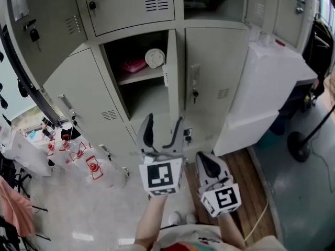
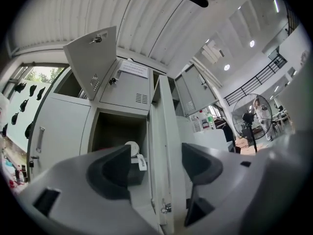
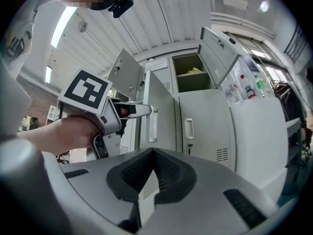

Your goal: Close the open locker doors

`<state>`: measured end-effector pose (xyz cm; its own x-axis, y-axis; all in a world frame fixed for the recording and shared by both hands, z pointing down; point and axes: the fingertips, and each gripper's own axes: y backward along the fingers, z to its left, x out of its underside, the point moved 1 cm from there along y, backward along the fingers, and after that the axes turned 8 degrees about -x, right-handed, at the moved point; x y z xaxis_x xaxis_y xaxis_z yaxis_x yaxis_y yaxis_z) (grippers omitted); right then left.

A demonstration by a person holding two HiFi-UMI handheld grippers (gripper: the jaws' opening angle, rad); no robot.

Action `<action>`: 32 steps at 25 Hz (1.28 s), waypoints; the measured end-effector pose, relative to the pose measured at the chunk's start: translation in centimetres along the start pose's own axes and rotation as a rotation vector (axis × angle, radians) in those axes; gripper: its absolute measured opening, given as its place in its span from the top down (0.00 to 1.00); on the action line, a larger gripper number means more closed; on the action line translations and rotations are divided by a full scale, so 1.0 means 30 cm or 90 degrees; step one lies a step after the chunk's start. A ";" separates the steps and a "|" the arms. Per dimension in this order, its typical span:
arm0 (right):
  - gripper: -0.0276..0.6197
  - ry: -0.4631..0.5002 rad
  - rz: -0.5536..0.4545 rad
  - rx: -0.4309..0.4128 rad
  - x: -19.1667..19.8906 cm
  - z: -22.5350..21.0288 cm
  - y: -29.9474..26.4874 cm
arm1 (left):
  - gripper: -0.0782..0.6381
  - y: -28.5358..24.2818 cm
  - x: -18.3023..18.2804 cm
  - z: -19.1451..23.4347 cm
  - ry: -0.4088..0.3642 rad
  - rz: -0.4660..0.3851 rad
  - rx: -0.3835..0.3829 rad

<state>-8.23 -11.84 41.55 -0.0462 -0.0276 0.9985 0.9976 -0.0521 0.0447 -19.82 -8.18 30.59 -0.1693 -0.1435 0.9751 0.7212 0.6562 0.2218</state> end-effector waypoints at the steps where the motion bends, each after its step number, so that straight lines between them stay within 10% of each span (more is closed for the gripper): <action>1: 0.95 -0.001 0.000 -0.004 0.000 0.006 -0.007 | 0.45 0.003 -0.001 0.018 -0.003 0.000 -0.009; 15: 0.95 -0.007 0.002 -0.057 -0.004 0.094 -0.110 | 0.45 0.005 0.031 0.275 -0.067 0.021 -0.101; 32: 0.95 0.005 0.010 -0.027 0.004 0.134 -0.248 | 0.45 -0.083 0.079 0.435 -0.051 0.030 -0.099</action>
<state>-15.44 -7.44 41.48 -0.0307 -0.0372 0.9988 0.9953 -0.0932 0.0272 -30.78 -0.50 32.24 -0.1808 -0.0518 0.9822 0.8242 0.5369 0.1800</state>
